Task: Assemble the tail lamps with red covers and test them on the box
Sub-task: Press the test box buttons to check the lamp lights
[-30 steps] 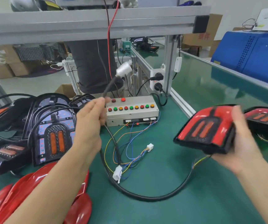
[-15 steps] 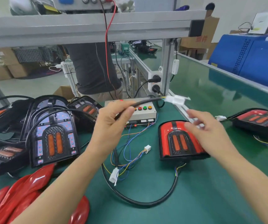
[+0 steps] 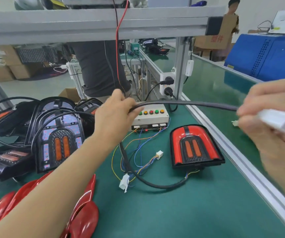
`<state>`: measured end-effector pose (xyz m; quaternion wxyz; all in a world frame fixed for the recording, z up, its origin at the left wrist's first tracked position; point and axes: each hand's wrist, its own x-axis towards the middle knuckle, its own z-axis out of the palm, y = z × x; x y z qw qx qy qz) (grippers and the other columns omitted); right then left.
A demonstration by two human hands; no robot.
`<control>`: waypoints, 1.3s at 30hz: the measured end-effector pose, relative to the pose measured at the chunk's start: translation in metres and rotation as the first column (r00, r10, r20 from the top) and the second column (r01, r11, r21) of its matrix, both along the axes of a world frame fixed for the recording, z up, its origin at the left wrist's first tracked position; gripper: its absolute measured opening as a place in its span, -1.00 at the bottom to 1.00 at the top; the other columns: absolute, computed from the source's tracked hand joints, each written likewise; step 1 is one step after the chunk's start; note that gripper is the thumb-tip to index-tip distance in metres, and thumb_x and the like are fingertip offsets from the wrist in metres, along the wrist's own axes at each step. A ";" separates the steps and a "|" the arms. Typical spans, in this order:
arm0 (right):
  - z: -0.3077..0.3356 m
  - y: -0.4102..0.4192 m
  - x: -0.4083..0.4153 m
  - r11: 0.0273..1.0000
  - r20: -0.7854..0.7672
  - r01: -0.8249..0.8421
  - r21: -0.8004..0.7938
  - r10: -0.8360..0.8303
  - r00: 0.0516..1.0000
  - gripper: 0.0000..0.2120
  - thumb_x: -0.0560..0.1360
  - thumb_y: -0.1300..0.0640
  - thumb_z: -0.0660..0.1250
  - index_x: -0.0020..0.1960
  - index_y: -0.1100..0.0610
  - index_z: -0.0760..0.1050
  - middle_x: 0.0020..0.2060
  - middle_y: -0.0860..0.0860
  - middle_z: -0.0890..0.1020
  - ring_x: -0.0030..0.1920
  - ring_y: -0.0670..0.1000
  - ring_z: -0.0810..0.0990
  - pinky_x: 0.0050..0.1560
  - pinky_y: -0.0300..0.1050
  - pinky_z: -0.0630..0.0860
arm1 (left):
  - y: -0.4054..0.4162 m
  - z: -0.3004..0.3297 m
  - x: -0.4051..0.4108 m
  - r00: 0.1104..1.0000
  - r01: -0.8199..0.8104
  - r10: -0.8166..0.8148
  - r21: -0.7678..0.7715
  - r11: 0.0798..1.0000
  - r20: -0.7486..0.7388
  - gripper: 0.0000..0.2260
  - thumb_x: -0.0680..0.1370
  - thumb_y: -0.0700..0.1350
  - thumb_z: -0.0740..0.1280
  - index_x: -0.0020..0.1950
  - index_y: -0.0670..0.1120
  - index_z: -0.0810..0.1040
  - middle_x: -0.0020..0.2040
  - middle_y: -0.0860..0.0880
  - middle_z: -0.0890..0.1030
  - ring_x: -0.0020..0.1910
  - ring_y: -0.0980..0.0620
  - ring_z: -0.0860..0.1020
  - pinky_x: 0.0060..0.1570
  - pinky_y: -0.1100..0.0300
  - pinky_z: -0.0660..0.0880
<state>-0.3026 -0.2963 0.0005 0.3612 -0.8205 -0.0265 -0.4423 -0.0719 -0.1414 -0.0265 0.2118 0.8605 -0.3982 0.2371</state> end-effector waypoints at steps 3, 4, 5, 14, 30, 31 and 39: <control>-0.008 0.021 0.008 0.980 -0.330 -0.140 -0.142 0.086 0.940 -0.70 0.35 0.27 0.52 -0.22 -0.10 0.51 -0.25 -0.16 0.58 -0.25 -0.24 0.56 -0.21 -0.44 0.49 | -0.013 0.000 0.008 0.966 -0.087 0.097 0.054 0.995 -0.238 -0.66 0.56 0.17 0.21 -0.20 -0.06 0.53 -0.27 -0.07 0.53 -0.10 -0.19 0.56 -0.23 0.10 0.38; -0.018 0.032 0.010 0.948 -0.343 -0.204 -0.245 0.112 0.933 -0.79 0.40 0.25 0.48 -0.22 -0.04 0.53 -0.21 -0.12 0.57 -0.20 -0.19 0.55 -0.17 -0.42 0.49 | -0.019 0.000 0.008 0.924 -0.044 0.031 -0.025 0.999 -0.381 -0.68 0.55 0.12 0.25 -0.25 -0.09 0.51 -0.34 -0.08 0.51 -0.14 -0.19 0.58 -0.21 0.08 0.46; -0.029 0.042 0.010 0.885 -0.325 -0.228 -0.405 0.094 0.941 -0.89 0.48 0.21 0.39 -0.19 0.04 0.54 -0.19 -0.07 0.55 -0.18 -0.13 0.51 -0.19 -0.34 0.50 | -0.025 -0.001 0.009 0.847 -0.001 -0.076 -0.145 0.989 -0.527 -0.73 0.54 0.04 0.30 -0.25 -0.12 0.53 -0.35 -0.09 0.50 -0.18 -0.18 0.60 -0.17 0.03 0.54; -0.088 0.027 0.042 0.980 -0.627 -0.047 -0.192 -0.086 0.774 -0.71 0.64 0.11 0.05 0.34 -0.09 0.20 0.14 -0.17 0.34 0.07 -0.06 0.42 0.11 -0.10 0.35 | -0.008 -0.056 0.003 0.671 -0.074 -0.164 -0.285 0.956 -0.723 -0.73 0.45 -0.39 0.26 -0.11 -0.01 0.55 -0.15 0.03 0.57 -0.17 0.01 0.50 -0.07 0.13 0.49; -0.083 0.019 0.069 0.947 -0.574 0.060 -0.315 -0.241 0.783 -0.75 0.58 -0.01 0.25 0.22 0.00 0.52 -0.17 -0.04 0.54 -0.12 -0.01 0.50 -0.09 -0.05 0.39 | -0.025 -0.073 -0.042 0.918 0.158 -0.031 0.294 0.943 -0.396 -0.79 0.48 0.05 0.32 0.03 -0.03 0.52 -0.01 -0.01 0.58 0.05 -0.07 0.45 -0.06 0.11 0.34; -0.084 0.020 0.070 0.945 -0.605 0.062 -0.323 -0.256 0.754 -0.68 0.59 0.00 0.22 0.32 -0.01 0.46 -0.13 -0.03 0.51 -0.06 0.01 0.50 -0.04 -0.05 0.39 | -0.030 -0.078 -0.044 0.926 0.145 -0.004 0.345 0.927 -0.378 -0.80 0.49 0.03 0.31 0.01 -0.05 0.50 0.00 -0.05 0.59 0.06 -0.09 0.46 -0.07 0.09 0.33; -0.085 0.004 0.071 0.988 -0.652 0.036 -0.148 -0.124 0.748 -0.76 0.61 0.05 0.19 0.17 0.09 0.55 -0.04 -0.01 0.55 0.00 -0.04 0.52 0.09 -0.13 0.39 | -0.012 -0.077 -0.032 0.652 0.203 -0.312 -0.237 0.950 -0.692 -0.87 0.46 -0.17 0.42 -0.04 0.00 0.68 -0.33 0.15 0.60 -0.36 0.20 0.46 -0.23 0.33 0.38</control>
